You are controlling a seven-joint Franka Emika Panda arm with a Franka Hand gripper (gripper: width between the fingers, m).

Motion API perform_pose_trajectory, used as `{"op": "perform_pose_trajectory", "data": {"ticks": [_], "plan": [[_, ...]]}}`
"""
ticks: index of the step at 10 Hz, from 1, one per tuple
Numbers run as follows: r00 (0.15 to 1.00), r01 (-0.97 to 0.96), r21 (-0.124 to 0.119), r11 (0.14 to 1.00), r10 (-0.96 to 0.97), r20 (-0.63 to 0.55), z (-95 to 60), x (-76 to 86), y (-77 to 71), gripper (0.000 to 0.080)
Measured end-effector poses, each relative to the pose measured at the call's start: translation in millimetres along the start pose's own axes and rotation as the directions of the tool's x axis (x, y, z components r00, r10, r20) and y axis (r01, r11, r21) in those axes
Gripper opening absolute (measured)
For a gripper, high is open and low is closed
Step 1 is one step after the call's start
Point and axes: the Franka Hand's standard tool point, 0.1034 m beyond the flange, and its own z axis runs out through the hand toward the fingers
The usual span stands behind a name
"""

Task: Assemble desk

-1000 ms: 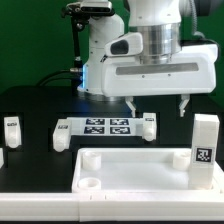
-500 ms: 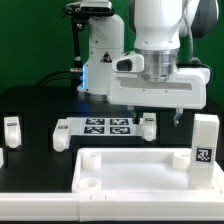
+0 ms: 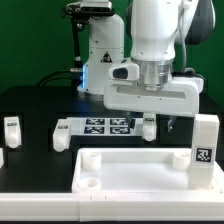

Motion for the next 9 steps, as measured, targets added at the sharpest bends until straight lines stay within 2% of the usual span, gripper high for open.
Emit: {"op": "perform_pose_trajectory", "data": {"ticks": [2,3,4,5,6,7,8,9], "plan": [[1.000,-0.024,0.004,1.000,0.024,-0.015,2.4,-0.4,3.3,0.0649],[1.000,-0.024,0.003,1.000,0.024,-0.015,2.5,-0.4,3.3,0.0497],[1.000,-0.022,0.003,1.000,0.023,-0.014,2.6,-0.5,3.4,0.0497],[1.000,0.001,0.003,1.000,-0.001,-0.014,2.0,0.1,2.5,0.0358],[0.999,0.031,0.015,0.999,-0.031,-0.016,-7.9,6.9,-9.2,0.0283],[0.994,0.097,0.027,0.995,-0.096,-0.046,-20.6,18.0,-26.9,0.0283],[0.976,0.208,0.019,0.978,-0.207,-0.073,-30.6,25.1,-54.1,0.0284],[0.934,0.347,-0.005,0.938,-0.346,-0.092,-37.3,31.6,-77.0,0.0284]]}}
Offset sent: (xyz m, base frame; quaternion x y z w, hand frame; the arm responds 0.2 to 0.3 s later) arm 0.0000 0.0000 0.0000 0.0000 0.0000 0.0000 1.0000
